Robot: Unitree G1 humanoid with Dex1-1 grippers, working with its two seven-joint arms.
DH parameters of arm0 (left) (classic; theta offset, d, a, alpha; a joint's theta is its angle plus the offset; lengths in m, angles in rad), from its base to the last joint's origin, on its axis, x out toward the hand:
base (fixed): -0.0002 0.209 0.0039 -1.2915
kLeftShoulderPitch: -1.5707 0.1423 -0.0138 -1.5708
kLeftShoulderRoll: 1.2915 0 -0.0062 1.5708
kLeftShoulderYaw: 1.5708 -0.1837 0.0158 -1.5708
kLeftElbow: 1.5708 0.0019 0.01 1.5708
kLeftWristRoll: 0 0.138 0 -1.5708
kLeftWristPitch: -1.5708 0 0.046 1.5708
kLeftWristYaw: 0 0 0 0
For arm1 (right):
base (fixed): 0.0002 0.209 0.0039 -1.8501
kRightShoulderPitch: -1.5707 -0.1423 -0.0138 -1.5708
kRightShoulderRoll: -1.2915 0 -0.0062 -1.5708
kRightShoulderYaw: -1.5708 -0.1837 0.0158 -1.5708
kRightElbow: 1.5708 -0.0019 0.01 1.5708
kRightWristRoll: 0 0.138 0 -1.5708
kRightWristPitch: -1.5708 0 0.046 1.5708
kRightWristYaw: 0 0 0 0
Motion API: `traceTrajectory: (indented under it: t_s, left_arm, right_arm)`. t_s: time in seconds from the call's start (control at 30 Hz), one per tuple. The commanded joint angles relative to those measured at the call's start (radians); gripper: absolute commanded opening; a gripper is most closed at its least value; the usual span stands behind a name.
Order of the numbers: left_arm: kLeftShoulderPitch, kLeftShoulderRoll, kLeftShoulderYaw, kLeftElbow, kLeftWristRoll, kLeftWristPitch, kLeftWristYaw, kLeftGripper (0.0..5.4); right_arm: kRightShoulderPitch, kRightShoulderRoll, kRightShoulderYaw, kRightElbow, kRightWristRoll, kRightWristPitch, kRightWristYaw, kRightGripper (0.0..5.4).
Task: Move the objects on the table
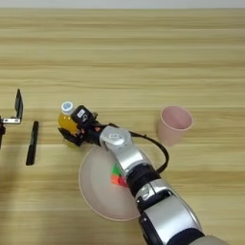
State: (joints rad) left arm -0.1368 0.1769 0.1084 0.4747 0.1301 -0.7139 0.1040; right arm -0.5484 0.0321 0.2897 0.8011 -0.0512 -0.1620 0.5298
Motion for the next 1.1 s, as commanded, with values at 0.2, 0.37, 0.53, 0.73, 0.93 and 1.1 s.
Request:
traceTrajectory:
  t_s: [0.2,0.37,0.53,0.73,0.93,1.1]
  left_arm:
    - [-0.001,0.002,-0.005,-0.005,0.008,-0.003,0.004,5.4]
    - [0.004,-0.001,-0.007,-0.017,0.011,0.0,0.006,5.4]
    - [0.005,-0.004,-0.01,-0.021,0.016,0.003,0.01,5.4]
    - [0.007,-0.006,-0.014,-0.026,0.022,0.006,0.014,5.4]
    - [0.004,-0.005,-0.016,-0.025,0.027,0.01,0.018,5.4]
    - [0.0,-0.004,-0.017,-0.02,0.026,0.012,0.019,5.4]
  right_arm:
    - [-0.015,0.02,-0.018,0.009,-0.002,-0.008,0.0,3.49]
    - [-0.014,0.016,-0.035,-0.017,0.01,-0.007,0.002,3.49]
    - [-0.014,-0.001,-0.069,-0.066,0.03,0.004,0.006,3.49]
    - [0.01,-0.042,-0.114,-0.197,0.069,0.042,0.024,3.49]
    - [0.049,-0.087,-0.137,-0.395,0.108,0.117,0.047,3.49]
    - [0.08,-0.142,-0.166,-0.55,0.151,0.188,0.073,3.49]
